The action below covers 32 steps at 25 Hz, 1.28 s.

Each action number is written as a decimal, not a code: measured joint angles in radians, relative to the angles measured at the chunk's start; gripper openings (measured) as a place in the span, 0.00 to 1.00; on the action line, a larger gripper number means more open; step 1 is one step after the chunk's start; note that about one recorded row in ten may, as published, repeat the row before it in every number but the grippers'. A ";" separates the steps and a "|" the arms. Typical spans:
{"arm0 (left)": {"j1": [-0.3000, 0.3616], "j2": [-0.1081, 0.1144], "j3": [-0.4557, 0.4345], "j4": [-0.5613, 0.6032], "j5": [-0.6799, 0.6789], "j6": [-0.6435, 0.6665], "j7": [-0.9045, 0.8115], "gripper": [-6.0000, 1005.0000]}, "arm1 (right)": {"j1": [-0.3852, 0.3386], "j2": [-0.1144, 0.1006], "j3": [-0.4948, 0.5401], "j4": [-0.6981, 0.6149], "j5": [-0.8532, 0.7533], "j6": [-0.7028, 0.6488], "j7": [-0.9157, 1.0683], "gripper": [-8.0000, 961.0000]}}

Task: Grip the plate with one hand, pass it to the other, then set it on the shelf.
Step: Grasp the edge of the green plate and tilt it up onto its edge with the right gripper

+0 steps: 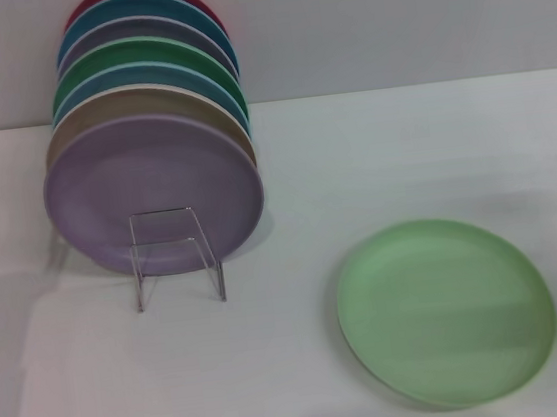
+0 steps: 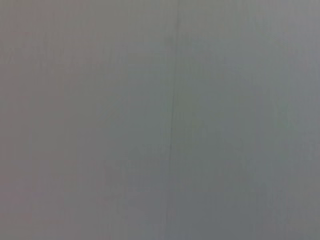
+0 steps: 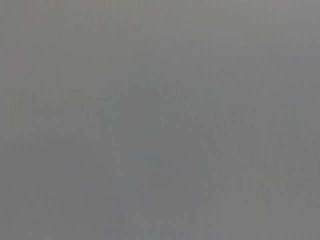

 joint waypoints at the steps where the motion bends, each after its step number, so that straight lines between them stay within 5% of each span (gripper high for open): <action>1: 0.000 0.000 0.000 0.000 0.000 0.000 0.000 0.81 | 0.000 0.000 0.000 0.000 0.000 0.000 0.000 0.73; 12: -0.004 0.002 0.004 0.000 0.001 -0.003 0.000 0.81 | -0.025 0.001 -0.011 0.000 -0.005 0.000 -0.022 0.73; 20: 0.001 0.001 0.006 0.000 0.001 -0.005 0.000 0.81 | -0.056 0.003 -0.008 0.101 0.001 -0.062 -0.530 0.73; 24: 0.008 0.000 0.009 0.000 0.001 -0.003 0.000 0.81 | -0.060 -0.002 -0.006 0.140 0.002 -0.069 -0.601 0.73; 32: 0.015 0.000 0.020 0.000 0.002 0.000 0.000 0.81 | -0.059 -0.012 0.059 0.385 0.001 0.239 -0.711 0.73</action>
